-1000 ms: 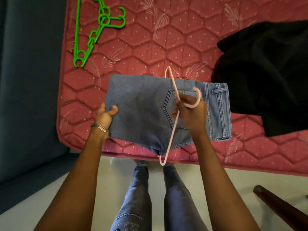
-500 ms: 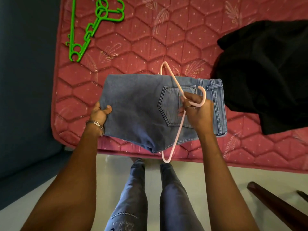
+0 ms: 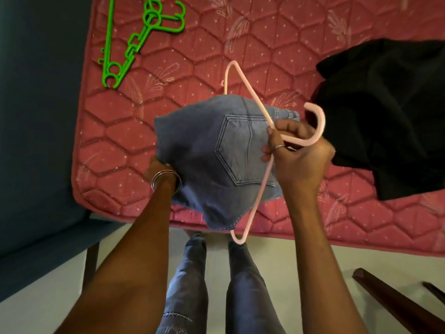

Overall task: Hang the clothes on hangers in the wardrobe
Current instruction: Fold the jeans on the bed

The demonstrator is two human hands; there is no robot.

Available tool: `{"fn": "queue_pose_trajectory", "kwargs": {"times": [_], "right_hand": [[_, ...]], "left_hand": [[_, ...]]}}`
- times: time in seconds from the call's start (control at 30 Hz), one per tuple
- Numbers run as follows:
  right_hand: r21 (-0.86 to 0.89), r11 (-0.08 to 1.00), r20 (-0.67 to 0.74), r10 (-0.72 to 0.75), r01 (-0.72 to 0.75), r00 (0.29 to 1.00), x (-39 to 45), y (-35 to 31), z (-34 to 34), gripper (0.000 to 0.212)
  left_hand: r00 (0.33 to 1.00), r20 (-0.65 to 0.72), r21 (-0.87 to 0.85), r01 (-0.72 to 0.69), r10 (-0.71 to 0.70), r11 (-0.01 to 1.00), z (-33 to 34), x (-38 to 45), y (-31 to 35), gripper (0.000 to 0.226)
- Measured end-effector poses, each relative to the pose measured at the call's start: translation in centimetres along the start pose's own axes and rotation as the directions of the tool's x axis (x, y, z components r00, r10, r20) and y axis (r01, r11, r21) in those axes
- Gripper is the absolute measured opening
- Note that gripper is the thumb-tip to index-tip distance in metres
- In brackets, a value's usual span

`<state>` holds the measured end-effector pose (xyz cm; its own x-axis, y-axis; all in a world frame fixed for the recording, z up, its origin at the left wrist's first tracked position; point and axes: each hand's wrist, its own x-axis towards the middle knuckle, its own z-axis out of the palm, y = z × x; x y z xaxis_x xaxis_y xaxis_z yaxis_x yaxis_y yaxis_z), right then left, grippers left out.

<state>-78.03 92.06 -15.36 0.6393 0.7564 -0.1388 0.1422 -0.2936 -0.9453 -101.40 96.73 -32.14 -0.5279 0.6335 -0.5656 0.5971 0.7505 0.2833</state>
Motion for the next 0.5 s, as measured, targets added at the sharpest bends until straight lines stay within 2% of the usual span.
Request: {"fn": "queue_pose_trajectory", "kwargs": {"times": [0.13,0.23,0.3,0.37,0.4,0.5], "right_hand": [[-0.099,0.991,-0.05,-0.098,0.093,0.994,-0.3,-0.4,0.4,0.022],[-0.018,0.998,-0.043,-0.058,0.058,0.997,0.0,-0.8,1.2,0.025],[0.061,0.997,-0.029,-0.046,0.048,0.999,0.1,-1.7,1.5,0.02],[0.115,0.992,0.021,-0.052,0.049,0.998,0.3,-2.8,1.8,0.023],[0.126,0.991,0.063,-0.053,0.044,0.997,0.5,-3.6,1.9,0.027],[0.134,0.991,0.188,-0.047,0.022,0.981,1.4,-7.1,0.9,0.032]], "left_hand": [[0.999,0.037,0.025,0.012,-0.013,1.0,-0.3,0.0,0.4,0.029],[0.998,0.056,0.081,-0.027,0.022,0.996,-0.3,0.2,0.4,0.036],[0.996,0.075,0.139,-0.058,0.048,0.989,-0.3,-0.4,0.7,0.057],[0.988,0.065,0.155,-0.15,0.142,0.976,-0.5,-1.3,1.0,0.077],[0.971,0.064,0.111,-0.235,0.229,0.966,-0.6,-1.6,1.4,0.082],[0.859,0.098,-0.14,-0.487,0.502,0.862,-2.8,-3.3,4.2,0.095]]}}
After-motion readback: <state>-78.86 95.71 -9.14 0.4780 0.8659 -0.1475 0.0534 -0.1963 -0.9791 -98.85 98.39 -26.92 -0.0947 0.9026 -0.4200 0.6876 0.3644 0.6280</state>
